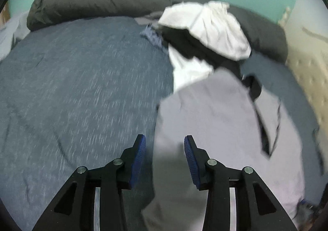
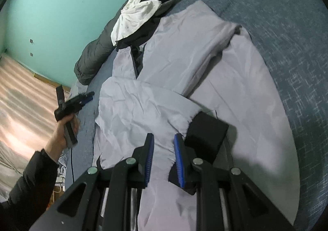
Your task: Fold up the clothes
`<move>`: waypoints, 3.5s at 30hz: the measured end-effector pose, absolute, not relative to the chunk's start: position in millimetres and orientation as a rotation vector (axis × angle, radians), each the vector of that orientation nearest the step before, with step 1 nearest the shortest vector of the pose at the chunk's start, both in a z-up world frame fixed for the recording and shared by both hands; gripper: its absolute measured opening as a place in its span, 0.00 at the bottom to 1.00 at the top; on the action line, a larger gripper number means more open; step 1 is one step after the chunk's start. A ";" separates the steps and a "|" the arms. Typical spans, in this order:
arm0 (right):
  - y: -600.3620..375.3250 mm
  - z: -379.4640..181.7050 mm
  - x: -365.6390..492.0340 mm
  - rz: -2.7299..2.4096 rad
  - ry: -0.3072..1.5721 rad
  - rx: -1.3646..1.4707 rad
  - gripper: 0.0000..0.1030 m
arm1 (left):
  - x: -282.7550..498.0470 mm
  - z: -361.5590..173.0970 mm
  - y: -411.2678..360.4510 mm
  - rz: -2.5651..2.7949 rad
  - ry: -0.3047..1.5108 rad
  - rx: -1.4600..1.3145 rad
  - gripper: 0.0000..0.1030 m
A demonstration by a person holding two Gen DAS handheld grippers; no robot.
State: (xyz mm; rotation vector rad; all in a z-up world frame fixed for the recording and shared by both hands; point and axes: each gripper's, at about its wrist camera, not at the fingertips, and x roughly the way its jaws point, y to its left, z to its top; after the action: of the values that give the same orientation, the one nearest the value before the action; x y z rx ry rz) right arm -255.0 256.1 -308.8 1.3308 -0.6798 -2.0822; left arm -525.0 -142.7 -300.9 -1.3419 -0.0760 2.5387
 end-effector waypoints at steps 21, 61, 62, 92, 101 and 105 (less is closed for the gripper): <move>254.5 -317.7 -258.0 -2.080 -0.684 1.356 0.19 | -466.6 -342.5 -166.8 2.449 -0.018 -1.408 0.41; 260.1 -322.6 -261.1 -2.088 -0.696 1.361 0.19 | -447.5 -355.8 -218.5 2.404 -0.663 -1.371 0.13; 262.2 -322.0 -261.8 -2.097 -0.702 1.360 0.19 | -447.4 -355.2 -218.4 2.405 -0.652 -1.371 0.13; 306.2 -338.8 -255.6 -2.227 -0.829 1.416 0.04 | -447.9 -356.3 -208.0 2.472 -0.631 -1.416 0.13; 298.3 -336.2 -247.4 -2.232 -0.769 1.452 0.04 | -446.2 -355.0 -216.6 2.454 -0.823 -1.421 0.13; 293.8 -333.5 -249.4 -2.239 -0.757 1.446 0.04 | -447.1 -347.9 -212.1 2.492 -0.766 -1.412 0.17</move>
State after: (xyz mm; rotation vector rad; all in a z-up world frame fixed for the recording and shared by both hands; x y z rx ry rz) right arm -249.4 293.8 -333.5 1.4459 -0.7575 -2.2387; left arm -447.1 -212.1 -347.9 -1.4117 -0.7663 2.4924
